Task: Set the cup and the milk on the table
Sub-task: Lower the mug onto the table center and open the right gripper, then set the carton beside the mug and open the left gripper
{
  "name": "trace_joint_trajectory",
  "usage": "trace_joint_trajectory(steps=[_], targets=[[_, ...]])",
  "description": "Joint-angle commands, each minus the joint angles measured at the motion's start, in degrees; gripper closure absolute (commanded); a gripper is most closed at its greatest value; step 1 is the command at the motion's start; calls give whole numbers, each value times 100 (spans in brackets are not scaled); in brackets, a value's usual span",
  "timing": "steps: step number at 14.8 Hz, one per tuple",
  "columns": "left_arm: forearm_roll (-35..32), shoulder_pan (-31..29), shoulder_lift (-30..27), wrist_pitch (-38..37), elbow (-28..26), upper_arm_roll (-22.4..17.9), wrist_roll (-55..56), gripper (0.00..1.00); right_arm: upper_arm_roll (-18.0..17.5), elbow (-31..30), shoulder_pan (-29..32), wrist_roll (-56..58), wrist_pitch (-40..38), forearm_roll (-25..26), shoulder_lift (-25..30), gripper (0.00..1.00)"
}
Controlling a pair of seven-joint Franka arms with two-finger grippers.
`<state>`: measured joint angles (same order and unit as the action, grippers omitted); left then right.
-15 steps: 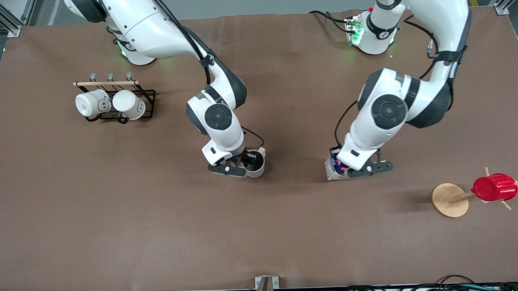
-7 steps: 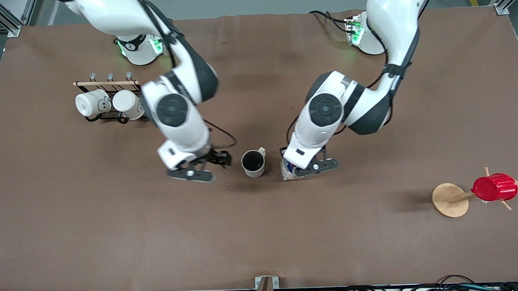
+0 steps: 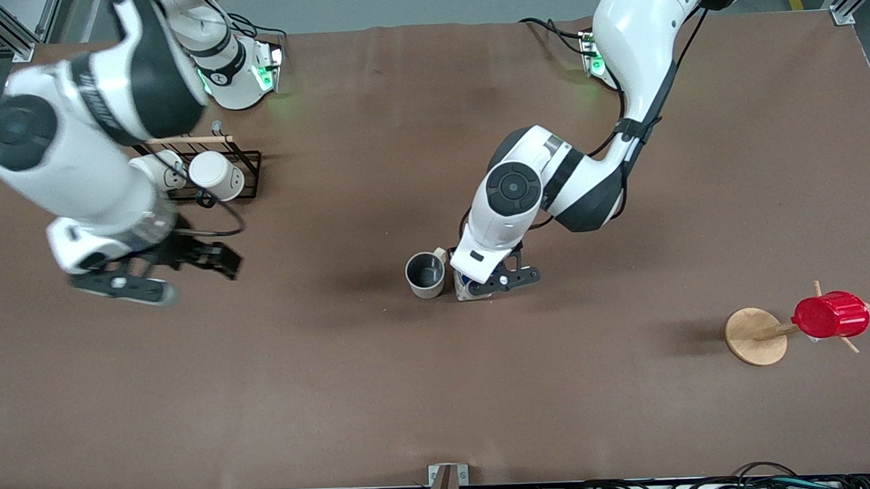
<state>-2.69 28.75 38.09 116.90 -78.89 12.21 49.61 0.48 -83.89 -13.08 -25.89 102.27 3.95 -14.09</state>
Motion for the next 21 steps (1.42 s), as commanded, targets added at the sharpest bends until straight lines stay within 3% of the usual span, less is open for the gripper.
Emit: trace_joint_trajectory(steps=[1, 6, 7, 8, 9, 10, 13, 16, 18, 21], targets=[[84, 114, -21, -185, 199, -34, 58, 100, -127, -277, 497, 547, -136, 256, 362, 0], [84, 140, 5, -299, 190, -34, 58, 99, -136, -557, 1324, 1892, -471, 203, 740, 0], [67, 192, 49, -299, 181, -34, 66, 94, -136, -610, 1447, 2086, -488, 203, 802, 0], [49, 201, 67, -299, 173, -34, 58, 78, -136, -637, 1553, 2279, -515, 194, 855, 0], [40, 193, 76, -299, 172, -34, 40, 44, -136, -680, 1667, 2507, -550, 194, 916, 0], [-3, 210, 76, -273, 155, -52, -3, 0, -144, -707, 1738, 2649, -637, 185, 978, 0], [-520, 263, -12, -343, 181, -60, -21, 0, -144, -891, 1809, 2817, -831, 177, 1232, 0], [-802, 175, -397, -922, 199, -131, -56, 0, -136, -1041, 1800, 2826, -779, 177, 1347, 0], [-1215, -122, -775, -967, 155, -192, -188, 0, -136, -1032, 1800, 2826, -770, 177, 1347, 0], [-1322, -806, -1338, -1255, 155, -140, -984, 0, -136, -1032, 1800, 2826, -770, 177, 1339, 0]])
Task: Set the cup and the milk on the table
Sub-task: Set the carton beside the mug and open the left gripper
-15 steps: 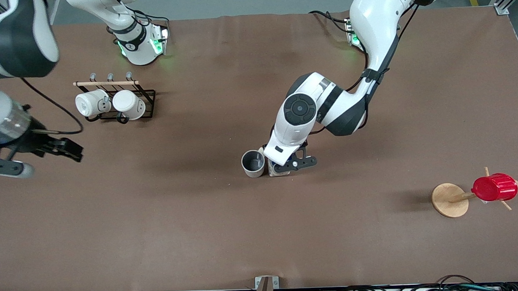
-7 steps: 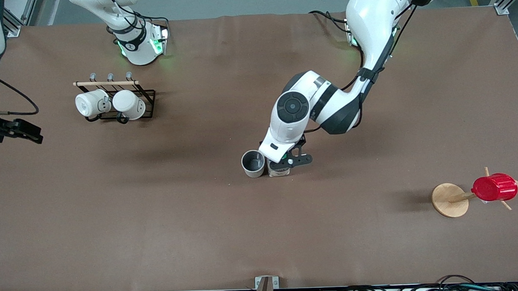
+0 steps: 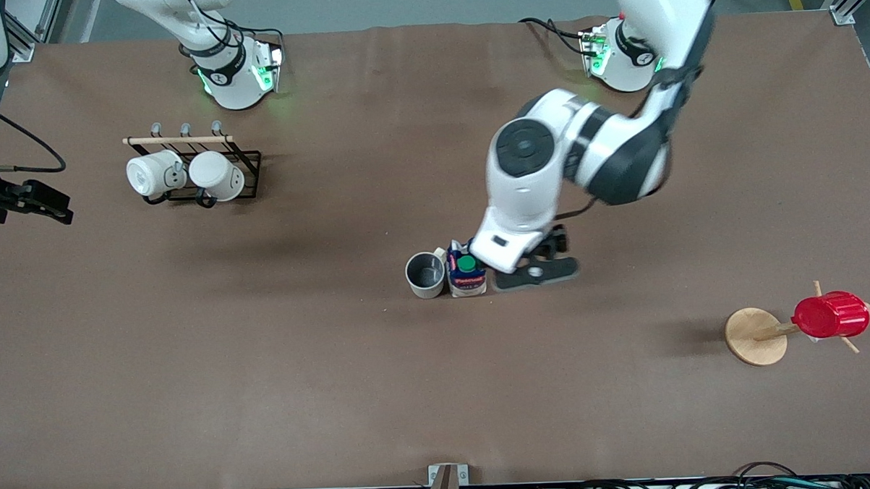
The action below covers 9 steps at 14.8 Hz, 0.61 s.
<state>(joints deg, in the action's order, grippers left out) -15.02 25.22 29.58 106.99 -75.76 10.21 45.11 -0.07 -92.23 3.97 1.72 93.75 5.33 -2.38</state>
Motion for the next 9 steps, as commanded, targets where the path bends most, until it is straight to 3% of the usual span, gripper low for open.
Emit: trace_joint_trajectory(steps=[1, 6, 9], targets=[[-89, -648, -653, -475, -159, 77, -947, 0, -81, -207, 95, 65, 82, 38, 168, 0], [77, -1807, -1261, -934, -176, 95, -2687, 0, -81, -207, 104, 65, 91, 38, 168, 0], [1042, -2773, -1848, -1022, -631, 95, -4041, 0, -81, -207, 131, 65, 100, 20, 168, 0]])
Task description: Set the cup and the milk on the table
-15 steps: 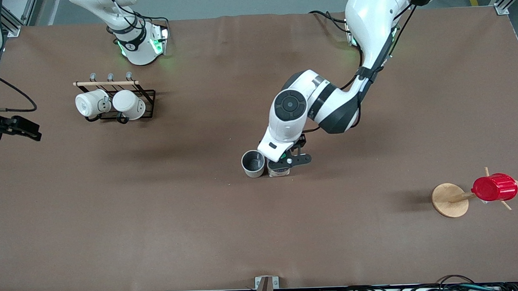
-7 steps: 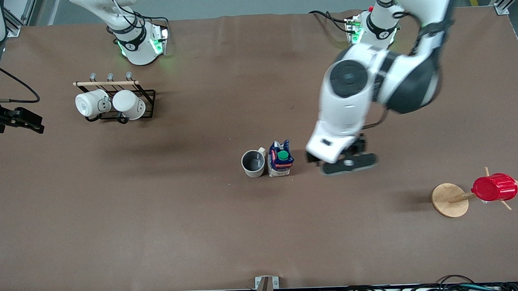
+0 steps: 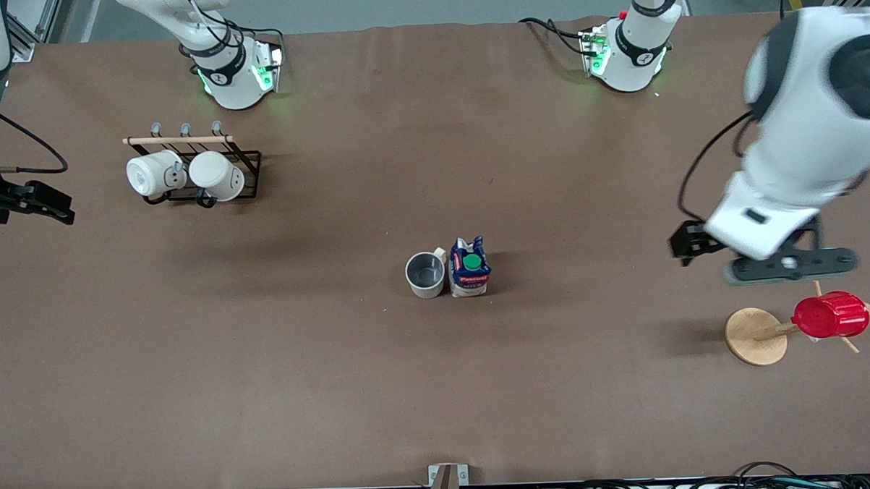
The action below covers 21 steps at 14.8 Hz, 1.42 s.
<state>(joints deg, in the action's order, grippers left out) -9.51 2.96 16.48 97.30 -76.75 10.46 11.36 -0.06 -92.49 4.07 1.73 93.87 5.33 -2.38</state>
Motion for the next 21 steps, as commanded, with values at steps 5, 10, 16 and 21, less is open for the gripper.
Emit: trace_joint_trajectory(steps=[5, 10, 16, 21], targets=[[714, -885, -1673, -149, -1657, 70, -1259, 0, -74, -42, 173, 64, 27, -338, 159, 1], [960, -657, -2744, -360, -2667, -18, -1277, 0, -82, 248, 191, 73, -9, -401, 141, 0], [1039, -392, -2914, -703, -2652, -308, -1242, 0, -100, 522, 190, 55, -105, -419, 106, 0], [1039, -480, -2502, -765, -2196, -308, -1268, 0, -100, 460, 190, 20, -554, -655, 115, 0]])
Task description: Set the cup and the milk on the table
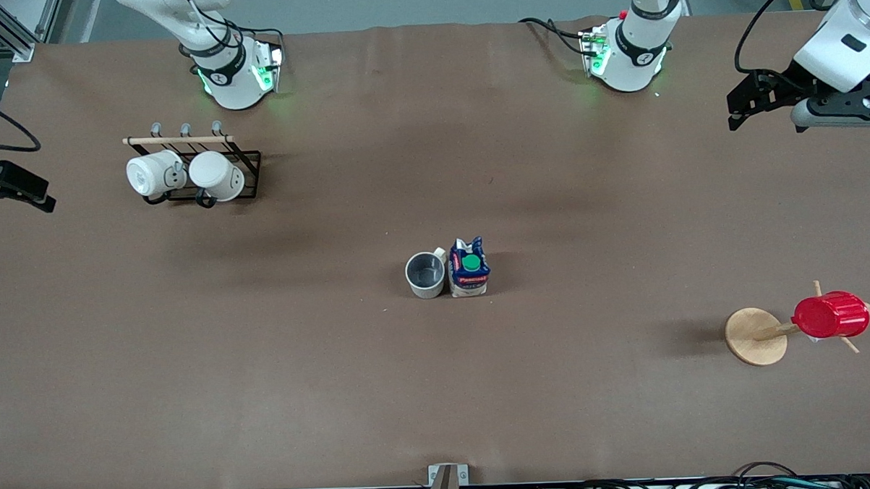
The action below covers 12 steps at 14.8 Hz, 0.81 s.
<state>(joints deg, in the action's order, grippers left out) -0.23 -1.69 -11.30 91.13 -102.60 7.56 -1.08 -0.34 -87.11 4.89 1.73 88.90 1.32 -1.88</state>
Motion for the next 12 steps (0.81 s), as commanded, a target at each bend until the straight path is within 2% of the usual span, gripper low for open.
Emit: trace_joint_trajectory(steps=[1, 5, 9, 12], targets=[[120, -7, 330, -148, 459, -9, -6, 0, -54, -69, 126, -15, -48, -394, 65, 0], [304, 20, 427, -148, 469, 8, 99, 0, -37, -78, 170, 55, -39, -326, 73, 0], [304, 11, 418, -148, 478, 17, 213, 0, -72, -78, 109, 73, -21, 254, 65, 0], [243, 20, 427, -140, 478, 26, 485, 0, -80, -78, 118, 73, -21, 255, 65, 0]])
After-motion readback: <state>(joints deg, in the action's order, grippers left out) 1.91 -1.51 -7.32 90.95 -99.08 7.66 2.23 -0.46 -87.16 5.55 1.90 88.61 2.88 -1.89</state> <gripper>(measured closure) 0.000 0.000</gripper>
